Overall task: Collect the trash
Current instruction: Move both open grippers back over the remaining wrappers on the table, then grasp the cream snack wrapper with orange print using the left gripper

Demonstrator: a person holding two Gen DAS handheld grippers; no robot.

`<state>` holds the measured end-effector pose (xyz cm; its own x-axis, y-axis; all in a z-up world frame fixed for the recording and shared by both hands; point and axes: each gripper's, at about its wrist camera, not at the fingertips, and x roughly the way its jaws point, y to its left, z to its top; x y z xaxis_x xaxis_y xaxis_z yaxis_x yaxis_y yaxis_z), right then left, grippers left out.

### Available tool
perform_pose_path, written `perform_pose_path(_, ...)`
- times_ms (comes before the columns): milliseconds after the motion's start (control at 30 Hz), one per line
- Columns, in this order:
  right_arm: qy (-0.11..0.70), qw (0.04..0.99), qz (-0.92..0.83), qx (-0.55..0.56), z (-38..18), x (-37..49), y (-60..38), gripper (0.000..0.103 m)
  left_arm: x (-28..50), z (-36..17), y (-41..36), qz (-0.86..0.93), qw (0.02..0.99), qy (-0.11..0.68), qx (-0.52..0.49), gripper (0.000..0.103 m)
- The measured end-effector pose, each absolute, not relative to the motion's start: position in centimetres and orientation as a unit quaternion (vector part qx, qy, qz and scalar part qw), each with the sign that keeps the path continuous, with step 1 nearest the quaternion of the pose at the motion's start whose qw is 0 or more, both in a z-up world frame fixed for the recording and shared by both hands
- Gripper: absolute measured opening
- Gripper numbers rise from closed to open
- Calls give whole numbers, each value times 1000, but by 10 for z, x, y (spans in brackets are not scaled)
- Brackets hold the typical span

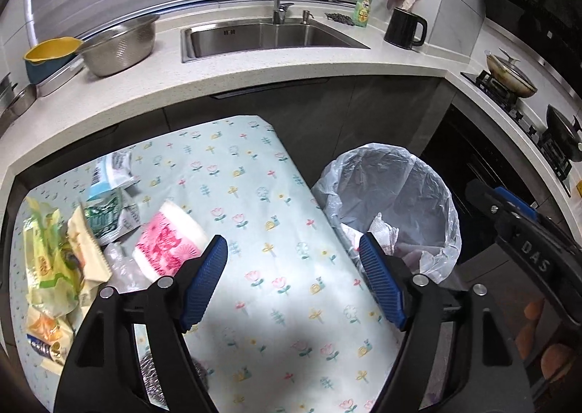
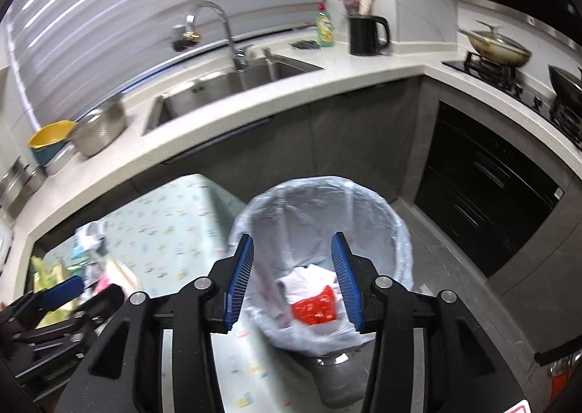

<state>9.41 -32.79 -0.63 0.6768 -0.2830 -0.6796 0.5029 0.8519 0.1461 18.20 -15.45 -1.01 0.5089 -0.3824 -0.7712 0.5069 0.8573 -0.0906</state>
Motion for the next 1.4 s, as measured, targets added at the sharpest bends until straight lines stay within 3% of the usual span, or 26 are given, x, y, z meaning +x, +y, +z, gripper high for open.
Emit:
perform_pose_path(500, 353, 919, -117, 134, 7, 96, -208, 49, 175, -11, -36, -173, 885, 429, 48, 71)
perform_pose_path(1233, 411, 905, -7, 110, -38, 152, -63, 49, 188, -70, 169, -24, 870, 490, -49, 71)
perform_pose_path(1400, 418, 902, -3, 107, -48, 180, -49, 49, 197, -86, 184, -18, 863, 500, -68, 80)
